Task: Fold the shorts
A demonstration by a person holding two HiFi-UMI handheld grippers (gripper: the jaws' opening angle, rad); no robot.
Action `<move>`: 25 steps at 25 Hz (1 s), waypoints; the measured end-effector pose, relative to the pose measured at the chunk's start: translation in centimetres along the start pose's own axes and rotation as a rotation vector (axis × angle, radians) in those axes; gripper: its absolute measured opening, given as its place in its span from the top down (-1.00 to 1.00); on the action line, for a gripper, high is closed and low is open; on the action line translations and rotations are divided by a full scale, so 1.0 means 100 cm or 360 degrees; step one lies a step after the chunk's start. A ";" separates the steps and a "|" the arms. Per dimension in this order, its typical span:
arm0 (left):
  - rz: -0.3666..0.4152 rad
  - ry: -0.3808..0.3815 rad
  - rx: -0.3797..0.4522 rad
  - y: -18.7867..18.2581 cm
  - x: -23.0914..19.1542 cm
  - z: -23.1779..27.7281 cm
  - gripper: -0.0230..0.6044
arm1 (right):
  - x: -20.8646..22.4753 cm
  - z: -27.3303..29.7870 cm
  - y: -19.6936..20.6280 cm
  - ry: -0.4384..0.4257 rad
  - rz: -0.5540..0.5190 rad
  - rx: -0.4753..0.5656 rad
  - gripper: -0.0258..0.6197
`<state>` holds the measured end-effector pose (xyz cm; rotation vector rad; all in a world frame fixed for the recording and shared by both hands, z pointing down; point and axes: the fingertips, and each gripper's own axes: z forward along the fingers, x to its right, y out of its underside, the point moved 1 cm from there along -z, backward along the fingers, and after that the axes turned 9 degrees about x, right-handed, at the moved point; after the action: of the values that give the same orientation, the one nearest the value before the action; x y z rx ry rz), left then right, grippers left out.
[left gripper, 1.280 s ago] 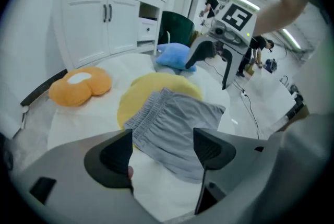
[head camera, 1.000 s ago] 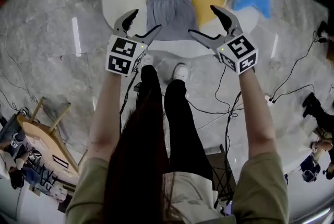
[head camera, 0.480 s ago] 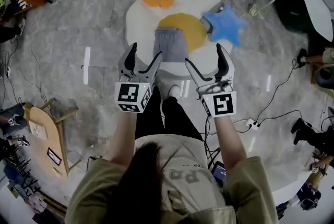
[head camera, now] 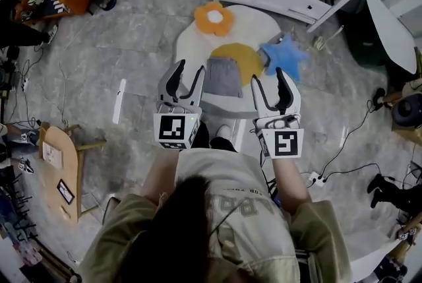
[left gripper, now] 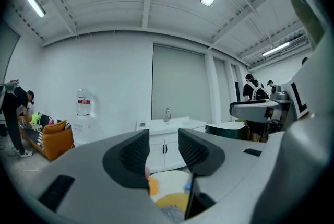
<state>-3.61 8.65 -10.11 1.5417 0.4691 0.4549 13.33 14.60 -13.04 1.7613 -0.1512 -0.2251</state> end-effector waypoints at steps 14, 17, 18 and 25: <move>0.0120 -0.0032 0.0301 -0.062 0.021 -0.029 0.89 | -0.011 -0.023 -0.044 0.0084 -0.0157 0.0060 0.90; 0.0079 -0.0046 0.0364 -0.071 0.023 -0.031 0.89 | -0.012 -0.020 -0.056 0.0130 -0.0095 0.0116 0.92; 0.0062 -0.0048 0.0387 -0.073 0.024 -0.031 0.89 | -0.012 -0.019 -0.060 0.0150 -0.0074 0.0139 0.92; 0.0067 -0.0026 0.0428 -0.077 0.030 -0.034 0.89 | -0.011 -0.019 -0.066 0.0187 -0.0087 0.0159 0.92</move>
<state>-3.11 13.21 -17.77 1.8158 0.5012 0.4235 12.53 17.98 -19.10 1.8744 -0.0300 -0.1550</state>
